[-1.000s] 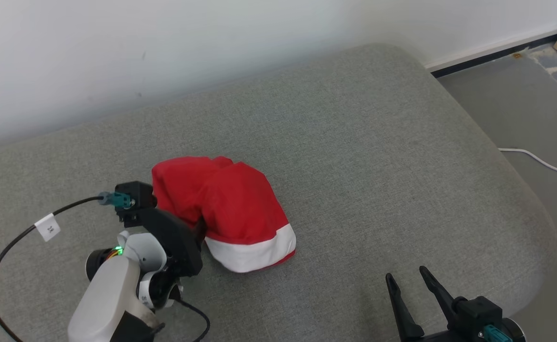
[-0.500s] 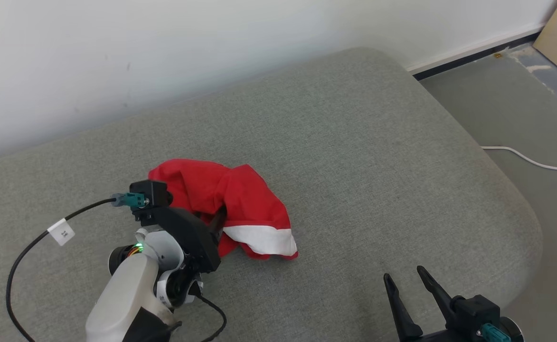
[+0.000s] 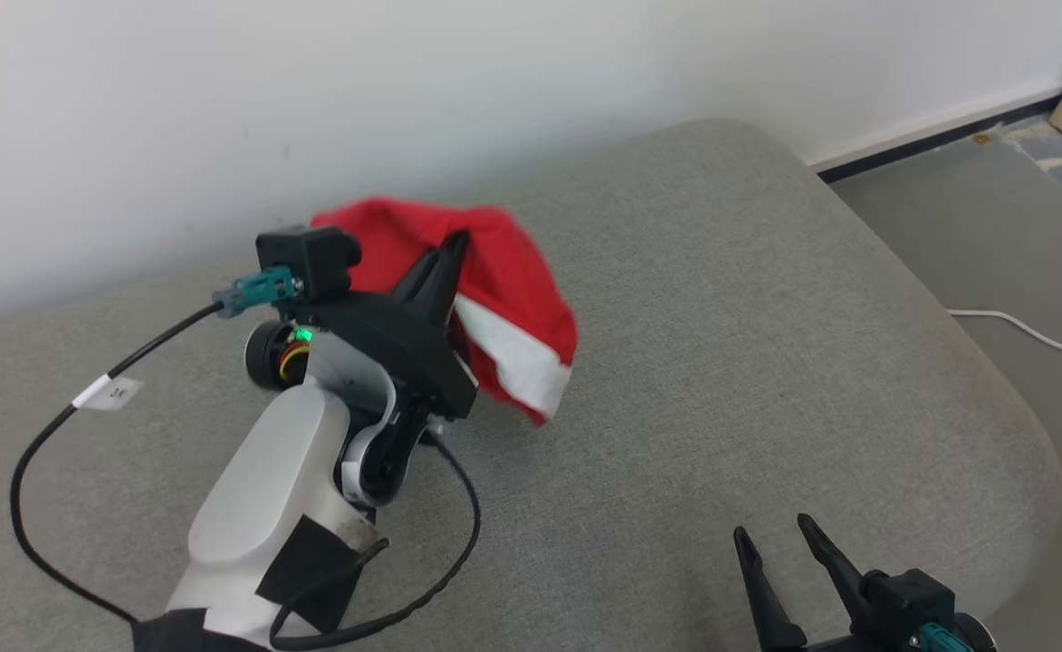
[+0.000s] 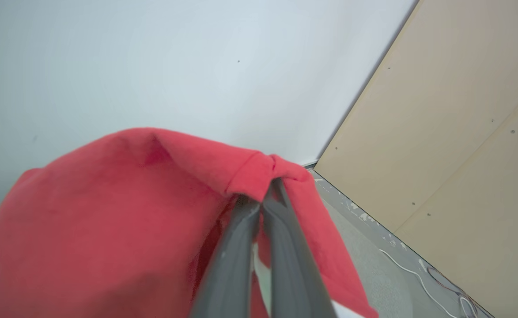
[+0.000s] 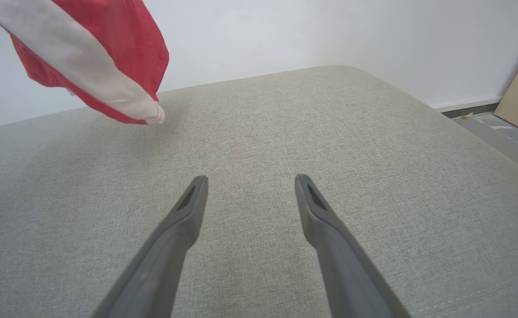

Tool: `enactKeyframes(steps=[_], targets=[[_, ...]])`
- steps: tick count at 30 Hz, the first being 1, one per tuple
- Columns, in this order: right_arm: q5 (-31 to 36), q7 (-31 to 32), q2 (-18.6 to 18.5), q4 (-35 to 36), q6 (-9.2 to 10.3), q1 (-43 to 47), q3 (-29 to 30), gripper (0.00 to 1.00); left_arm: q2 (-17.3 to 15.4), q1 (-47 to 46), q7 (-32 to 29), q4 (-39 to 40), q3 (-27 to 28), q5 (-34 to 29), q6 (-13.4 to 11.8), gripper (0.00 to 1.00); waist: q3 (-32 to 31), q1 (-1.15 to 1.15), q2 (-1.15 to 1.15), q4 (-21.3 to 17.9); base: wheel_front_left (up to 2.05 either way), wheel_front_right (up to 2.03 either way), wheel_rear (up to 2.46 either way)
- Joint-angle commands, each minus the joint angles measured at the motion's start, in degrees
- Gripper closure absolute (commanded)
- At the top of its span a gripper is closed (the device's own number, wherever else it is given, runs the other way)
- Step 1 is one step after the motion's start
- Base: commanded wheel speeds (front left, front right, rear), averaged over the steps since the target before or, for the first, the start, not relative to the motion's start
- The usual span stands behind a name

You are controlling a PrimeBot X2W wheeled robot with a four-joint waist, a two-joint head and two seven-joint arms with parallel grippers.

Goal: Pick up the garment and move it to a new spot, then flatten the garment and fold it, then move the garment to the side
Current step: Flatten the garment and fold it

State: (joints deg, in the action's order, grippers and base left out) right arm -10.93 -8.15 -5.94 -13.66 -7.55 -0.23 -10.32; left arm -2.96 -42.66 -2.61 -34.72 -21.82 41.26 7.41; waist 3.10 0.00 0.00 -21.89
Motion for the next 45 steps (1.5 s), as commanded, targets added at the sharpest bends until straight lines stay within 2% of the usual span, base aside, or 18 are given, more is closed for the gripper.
enactKeyframes(steps=[1,6,9,12,17,23,26,29,35,36,37,38,39,40,45], targets=[[-0.2,-0.2,0.2,-0.1,0.12,0.4,0.0,0.00,0.1,-1.0,1.1,1.8,-0.6,0.5,0.1,1.00,-1.0,0.00,0.00,0.9,0.00,0.00,0.00],[-0.2,-0.3,0.6,-0.3,0.12,0.9,0.4,0.00,0.1,-2.1,3.8,9.0,-2.2,-0.3,-0.3,1.00,-2.3,0.00,0.00,2.1,0.00,0.00,0.00],[-0.1,-0.5,0.9,-0.5,0.12,1.4,1.0,0.00,0.1,0.0,3.7,14.0,-3.1,4.3,-0.3,1.00,-2.7,0.00,0.00,3.0,0.00,0.00,0.00],[-0.3,-0.6,1.0,-0.5,0.12,1.5,1.3,0.00,-0.5,2.7,1.8,15.4,-4.4,3.9,-2.4,1.00,-2.8,0.00,0.00,4.0,0.00,0.00,0.00],[-0.7,-1.0,1.2,-0.7,0.12,1.4,1.2,0.00,-5.4,7.6,-0.1,13.0,-6.4,-0.7,-7.0,1.00,-2.7,0.00,0.00,5.4,0.00,0.00,0.00],[-0.7,-1.3,1.4,-1.3,0.13,1.3,1.0,0.00,-12.6,9.3,-0.5,10.6,-8.3,-8.6,-12.5,1.00,-2.6,0.00,0.00,6.8,0.00,0.00,0.00],[-0.8,-1.5,1.6,-1.5,0.13,1.0,0.6,0.00,-13.7,9.6,-1.4,9.7,-9.6,-10.4,-13.7,1.00,-2.6,0.00,0.00,6.9,0.00,0.00,0.00],[-0.9,-1.4,1.7,-1.8,0.13,0.6,0.2,0.00,-12.0,10.8,-2.0,8.4,-10.7,-9.2,-12.4,1.00,-2.5,0.00,0.00,6.6,0.00,0.00,0.00],[-1.4,-1.6,1.6,-2.3,0.13,-0.1,-0.4,0.00,-6.6,11.2,-1.3,3.6,-14.3,-8.1,-9.1,1.00,-1.8,0.00,0.00,5.1,0.00,0.00,0.00],[-1.4,-1.7,1.5,-2.3,0.13,-0.2,-0.4,0.00,-5.8,10.8,-0.8,2.7,-14.7,-8.1,-8.7,0.98,-1.7,0.00,0.00,4.9,0.00,0.00,0.00],[-1.4,-1.8,1.5,-2.3,0.13,-0.3,-0.4,0.00,-5.1,10.4,-0.4,1.9,-15.0,-8.0,-8.3,0.69,-1.6,0.00,0.00,4.6,0.00,0.00,0.00],[-1.4,-1.9,1.5,-2.4,0.13,-0.3,-0.3,0.00,-4.6,10.0,0.0,1.2,-15.5,-8.1,-7.7,0.72,-1.5,0.00,0.00,4.4,0.00,0.00,0.00],[-1.5,-2.0,1.5,-2.4,0.13,-0.3,-0.3,0.00,-4.2,9.4,0.9,0.8,-15.8,-8.6,-7.2,0.89,-1.4,0.00,0.00,4.2,0.00,0.00,0.00],[-1.5,-2.0,1.4,-2.5,0.13,-0.2,-0.3,0.00,-3.8,9.1,1.5,0.3,-16.1,-8.8,-7.0,1.00,-1.4,0.00,0.00,4.1,0.00,0.00,0.00],[-1.6,-2.1,1.5,-2.7,0.13,0.4,0.2,0.00,-2.7,7.9,3.2,-1.2,-16.2,-7.8,-5.8,1.00,-1.6,0.00,0.00,4.0,0.00,0.00,0.00]])
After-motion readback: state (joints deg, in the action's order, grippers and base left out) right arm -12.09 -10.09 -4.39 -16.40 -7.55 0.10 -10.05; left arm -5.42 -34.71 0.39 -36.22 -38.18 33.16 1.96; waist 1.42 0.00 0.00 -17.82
